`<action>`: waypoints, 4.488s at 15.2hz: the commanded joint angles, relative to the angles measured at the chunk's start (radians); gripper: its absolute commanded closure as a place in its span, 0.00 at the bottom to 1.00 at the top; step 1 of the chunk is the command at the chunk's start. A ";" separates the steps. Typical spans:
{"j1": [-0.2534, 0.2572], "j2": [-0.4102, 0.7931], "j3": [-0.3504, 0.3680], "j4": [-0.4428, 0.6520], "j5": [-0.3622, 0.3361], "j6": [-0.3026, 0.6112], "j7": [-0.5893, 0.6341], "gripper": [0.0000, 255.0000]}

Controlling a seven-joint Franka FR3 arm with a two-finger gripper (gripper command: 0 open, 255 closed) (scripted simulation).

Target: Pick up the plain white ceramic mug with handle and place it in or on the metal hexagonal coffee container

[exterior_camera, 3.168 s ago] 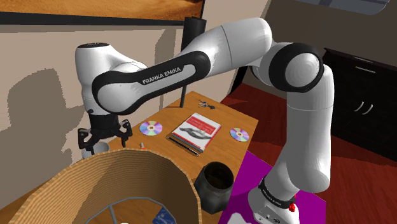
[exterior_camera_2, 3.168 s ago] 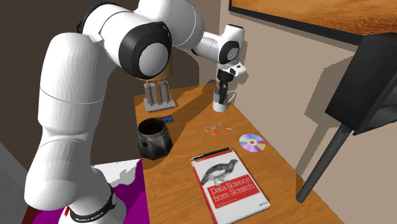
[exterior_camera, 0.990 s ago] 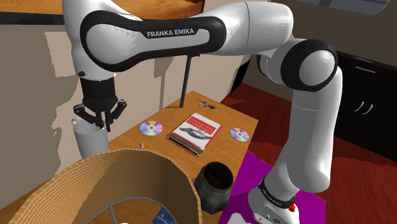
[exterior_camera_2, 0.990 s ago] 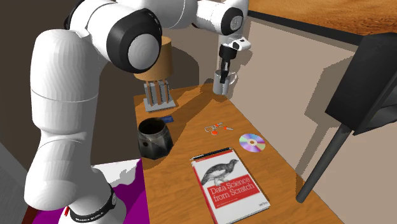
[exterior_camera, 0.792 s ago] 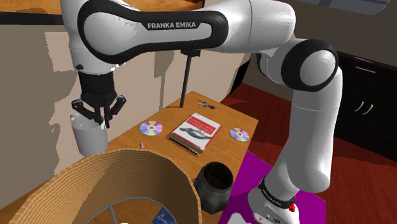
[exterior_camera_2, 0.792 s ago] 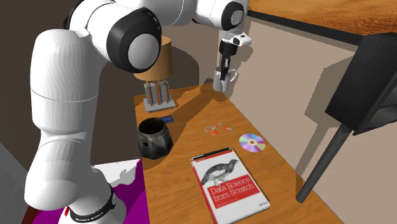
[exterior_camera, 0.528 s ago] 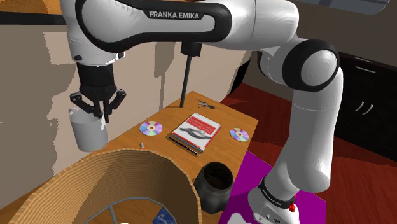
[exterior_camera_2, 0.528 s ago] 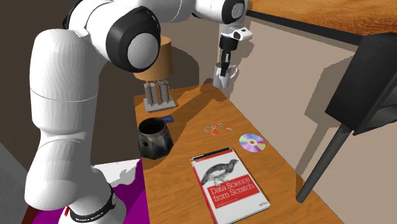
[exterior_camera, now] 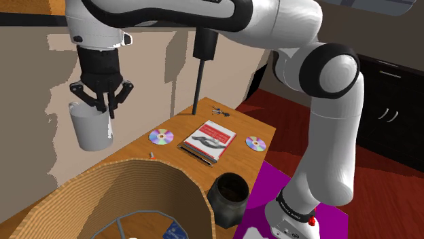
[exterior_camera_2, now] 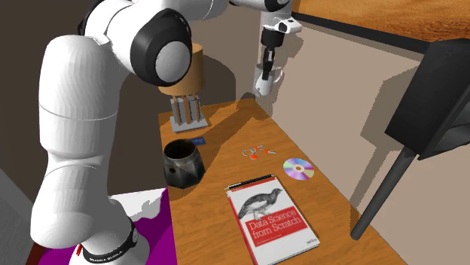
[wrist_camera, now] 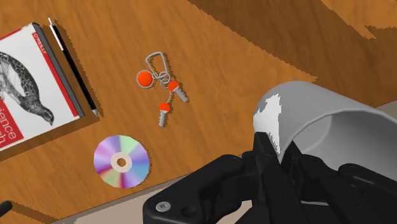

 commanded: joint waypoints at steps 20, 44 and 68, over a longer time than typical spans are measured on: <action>-0.119 -0.897 -0.115 -0.869 0.364 0.025 -0.272 1.00; -0.037 -1.386 -0.223 -1.320 0.411 -0.035 -0.368 1.00; -0.042 -1.379 -0.227 -1.319 0.406 -0.029 -0.375 0.00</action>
